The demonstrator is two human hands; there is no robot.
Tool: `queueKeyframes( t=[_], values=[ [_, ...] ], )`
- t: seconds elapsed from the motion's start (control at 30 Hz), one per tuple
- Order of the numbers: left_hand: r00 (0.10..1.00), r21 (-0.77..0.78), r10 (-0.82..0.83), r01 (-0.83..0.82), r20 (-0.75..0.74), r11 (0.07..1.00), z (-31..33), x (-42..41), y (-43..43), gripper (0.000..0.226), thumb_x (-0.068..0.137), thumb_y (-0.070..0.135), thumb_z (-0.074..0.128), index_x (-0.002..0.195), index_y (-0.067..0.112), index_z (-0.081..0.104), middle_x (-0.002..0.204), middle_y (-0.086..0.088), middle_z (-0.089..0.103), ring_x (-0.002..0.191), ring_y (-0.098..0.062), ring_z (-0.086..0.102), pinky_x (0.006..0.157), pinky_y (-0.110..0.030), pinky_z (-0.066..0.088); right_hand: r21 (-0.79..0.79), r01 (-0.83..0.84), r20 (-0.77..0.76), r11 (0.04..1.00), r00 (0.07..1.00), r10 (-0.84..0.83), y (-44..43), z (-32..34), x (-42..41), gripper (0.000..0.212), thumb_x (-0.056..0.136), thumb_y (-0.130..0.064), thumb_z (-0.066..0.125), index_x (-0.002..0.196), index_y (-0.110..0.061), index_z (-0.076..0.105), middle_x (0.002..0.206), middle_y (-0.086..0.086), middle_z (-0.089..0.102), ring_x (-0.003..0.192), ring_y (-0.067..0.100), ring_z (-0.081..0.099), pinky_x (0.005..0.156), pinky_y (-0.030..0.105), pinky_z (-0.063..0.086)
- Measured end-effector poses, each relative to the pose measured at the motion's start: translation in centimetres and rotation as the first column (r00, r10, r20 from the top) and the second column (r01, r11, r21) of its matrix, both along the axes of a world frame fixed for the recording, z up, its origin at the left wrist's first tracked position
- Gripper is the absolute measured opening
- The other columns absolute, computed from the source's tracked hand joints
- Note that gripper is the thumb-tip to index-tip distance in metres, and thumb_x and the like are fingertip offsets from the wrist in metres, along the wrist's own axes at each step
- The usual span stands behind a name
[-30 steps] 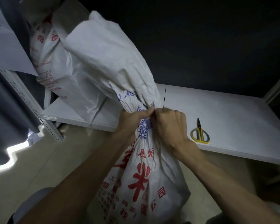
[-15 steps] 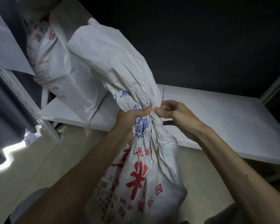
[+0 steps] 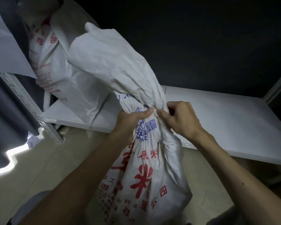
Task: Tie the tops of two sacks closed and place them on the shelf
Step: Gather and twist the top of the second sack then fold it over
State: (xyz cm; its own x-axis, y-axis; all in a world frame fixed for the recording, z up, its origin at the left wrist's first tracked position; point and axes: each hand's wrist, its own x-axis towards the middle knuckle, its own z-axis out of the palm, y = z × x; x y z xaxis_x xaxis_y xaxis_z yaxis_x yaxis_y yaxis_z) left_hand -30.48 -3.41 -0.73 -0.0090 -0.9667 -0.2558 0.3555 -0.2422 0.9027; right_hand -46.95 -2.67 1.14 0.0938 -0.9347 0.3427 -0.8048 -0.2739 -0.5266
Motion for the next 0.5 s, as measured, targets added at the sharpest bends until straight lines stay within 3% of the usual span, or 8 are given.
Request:
queueKeyframes(
  t=[0.1,0.2,0.27,0.37,0.43,0.5],
  values=[
    [0.999,-0.029,-0.032,0.032,0.007,0.999,-0.1,-0.4,0.4,0.045,0.071,-0.001,0.083,0.114,0.003,0.069,0.105,-0.01,0.076,0.096,-0.028,0.073,0.091,-0.048,0.056,-0.269,0.102,-0.233,0.958,0.958,-0.167,0.7,-0.9,0.8,0.042,0.086,-0.021,0.063,0.056,-0.014,0.035,0.054,0.011,0.051,0.052,0.039,0.048,0.051,0.031,0.027],
    [0.999,-0.067,0.04,-0.039,0.018,0.997,-0.1,-0.8,0.8,0.04,0.07,0.003,0.086,0.108,0.006,0.071,0.102,-0.008,0.077,0.095,-0.026,0.074,0.089,-0.045,0.058,-0.349,0.067,-0.384,0.935,0.899,-0.209,0.9,-2.0,2.6,0.031,0.067,-0.007,0.078,0.057,-0.007,0.049,0.052,0.015,0.056,0.039,0.036,0.05,0.046,0.026,0.02],
    [0.994,-0.065,0.111,-0.11,0.018,0.992,-0.1,-1.0,0.8,0.034,0.069,0.004,0.087,0.1,0.009,0.073,0.097,-0.006,0.078,0.091,-0.023,0.075,0.085,-0.043,0.06,-0.356,0.04,-0.397,0.934,0.898,-0.19,0.8,-2.3,3.2,0.029,0.064,-0.005,0.079,0.057,-0.006,0.05,0.05,0.014,0.055,0.036,0.034,0.047,0.046,0.025,0.018],
    [0.983,-0.071,0.185,-0.184,0.007,0.98,-0.3,-1.0,0.5,0.03,0.069,0.001,0.086,0.093,0.014,0.072,0.096,-0.004,0.077,0.088,-0.019,0.075,0.08,-0.036,0.061,-0.328,-0.059,-0.322,0.943,0.945,-0.053,0.8,-1.8,2.8,0.037,0.087,-0.017,0.064,0.061,-0.015,0.038,0.052,0.007,0.048,0.042,0.031,0.043,0.05,0.028,0.023],
    [0.978,-0.094,0.208,-0.205,0.026,0.974,-0.3,-0.9,0.4,0.03,0.07,0.0,0.085,0.092,0.015,0.071,0.096,-0.003,0.077,0.086,-0.018,0.075,0.077,-0.033,0.062,-0.127,-0.159,-0.185,0.979,0.974,0.134,0.9,-0.9,1.9,0.041,0.1,-0.03,0.047,0.061,-0.018,0.039,0.053,-0.002,0.046,0.05,0.021,0.044,0.057,0.03,0.028],
    [0.979,-0.11,0.201,-0.197,0.035,0.974,-0.3,-1.0,0.3,0.029,0.072,-0.002,0.084,0.091,0.015,0.071,0.089,0.001,0.077,0.082,-0.015,0.075,0.071,-0.03,0.062,0.117,-0.227,0.056,0.967,0.973,0.222,0.7,-0.4,0.5,0.044,0.099,-0.04,0.047,0.063,-0.017,0.057,0.057,-0.003,0.059,0.059,0.018,0.058,0.066,0.031,0.045]
  ],
)
